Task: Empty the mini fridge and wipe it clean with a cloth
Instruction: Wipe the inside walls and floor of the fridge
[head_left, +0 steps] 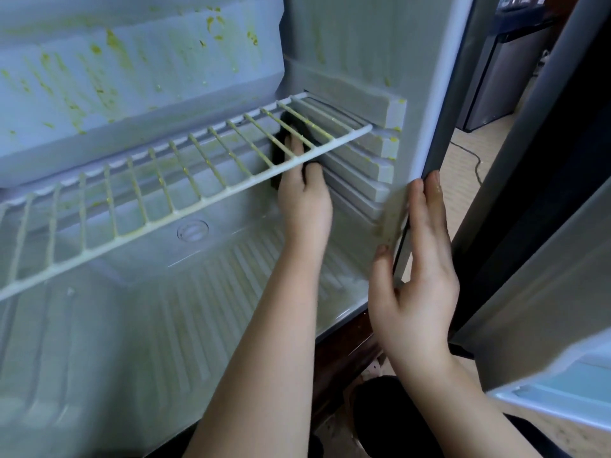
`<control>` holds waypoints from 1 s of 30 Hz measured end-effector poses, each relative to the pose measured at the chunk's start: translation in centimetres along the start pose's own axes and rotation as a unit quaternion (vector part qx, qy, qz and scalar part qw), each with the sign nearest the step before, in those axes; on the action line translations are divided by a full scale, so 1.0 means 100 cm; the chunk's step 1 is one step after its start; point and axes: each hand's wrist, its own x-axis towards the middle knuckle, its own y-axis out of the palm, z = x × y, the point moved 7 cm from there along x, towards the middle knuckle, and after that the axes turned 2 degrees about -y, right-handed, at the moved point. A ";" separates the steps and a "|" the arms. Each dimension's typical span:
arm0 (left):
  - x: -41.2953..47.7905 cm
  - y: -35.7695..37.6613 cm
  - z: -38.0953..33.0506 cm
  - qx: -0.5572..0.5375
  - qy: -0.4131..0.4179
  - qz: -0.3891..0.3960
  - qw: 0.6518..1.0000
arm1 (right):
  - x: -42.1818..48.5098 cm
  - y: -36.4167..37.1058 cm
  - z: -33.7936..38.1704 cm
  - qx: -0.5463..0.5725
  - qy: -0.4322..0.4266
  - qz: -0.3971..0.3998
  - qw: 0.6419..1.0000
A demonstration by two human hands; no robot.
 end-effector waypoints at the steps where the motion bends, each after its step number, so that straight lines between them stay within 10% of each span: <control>1: -0.004 0.004 0.001 0.002 -0.005 0.016 1.000 | 0.000 0.000 0.000 0.000 -0.001 0.001 1.000; 30: -0.066 -0.010 -0.052 0.155 0.176 0.146 0.961 | -0.003 0.002 0.004 0.004 0.024 -0.009 1.000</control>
